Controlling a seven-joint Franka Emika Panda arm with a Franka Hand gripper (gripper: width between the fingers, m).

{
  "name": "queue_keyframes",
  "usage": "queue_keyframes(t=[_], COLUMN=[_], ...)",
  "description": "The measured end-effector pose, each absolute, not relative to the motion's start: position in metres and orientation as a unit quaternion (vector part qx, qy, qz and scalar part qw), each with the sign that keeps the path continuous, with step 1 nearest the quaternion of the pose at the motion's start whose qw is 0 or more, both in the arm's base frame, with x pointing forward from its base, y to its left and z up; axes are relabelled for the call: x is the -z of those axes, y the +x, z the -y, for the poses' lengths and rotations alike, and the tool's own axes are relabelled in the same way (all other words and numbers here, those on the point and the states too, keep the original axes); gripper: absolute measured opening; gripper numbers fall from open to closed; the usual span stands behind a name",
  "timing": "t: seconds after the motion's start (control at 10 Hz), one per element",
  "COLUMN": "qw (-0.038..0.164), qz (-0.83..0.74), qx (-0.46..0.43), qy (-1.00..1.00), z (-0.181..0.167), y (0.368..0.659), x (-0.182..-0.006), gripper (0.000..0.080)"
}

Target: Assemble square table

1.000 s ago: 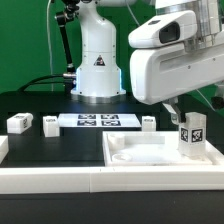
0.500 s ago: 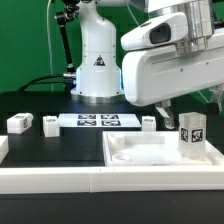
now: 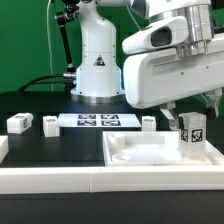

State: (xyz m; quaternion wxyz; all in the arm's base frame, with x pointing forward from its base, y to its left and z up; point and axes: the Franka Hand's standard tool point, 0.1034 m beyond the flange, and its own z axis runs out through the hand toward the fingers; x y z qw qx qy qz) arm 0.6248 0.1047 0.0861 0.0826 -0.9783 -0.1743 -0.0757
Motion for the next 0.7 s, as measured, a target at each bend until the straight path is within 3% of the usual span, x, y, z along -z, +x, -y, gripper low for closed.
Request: queue_keyframes(t=[0.1,0.2,0.5,0.7], qw=[0.083,0.083,0.083,0.094], qz=[0.174,0.174,0.168,0.084], qx=[0.076,0.076,0.075,0.068], qy=[-0.978,-0.978,-0.979,-0.990], z=[-0.1047,-0.1047,-0.1047,-0.1057], y=[0.6248,0.6248,0.6248,0.6241], x=[-0.0860,-0.0861,-0.0861,-0.0857], gripper=[0.0342,0.0290,0.0290,0.0290])
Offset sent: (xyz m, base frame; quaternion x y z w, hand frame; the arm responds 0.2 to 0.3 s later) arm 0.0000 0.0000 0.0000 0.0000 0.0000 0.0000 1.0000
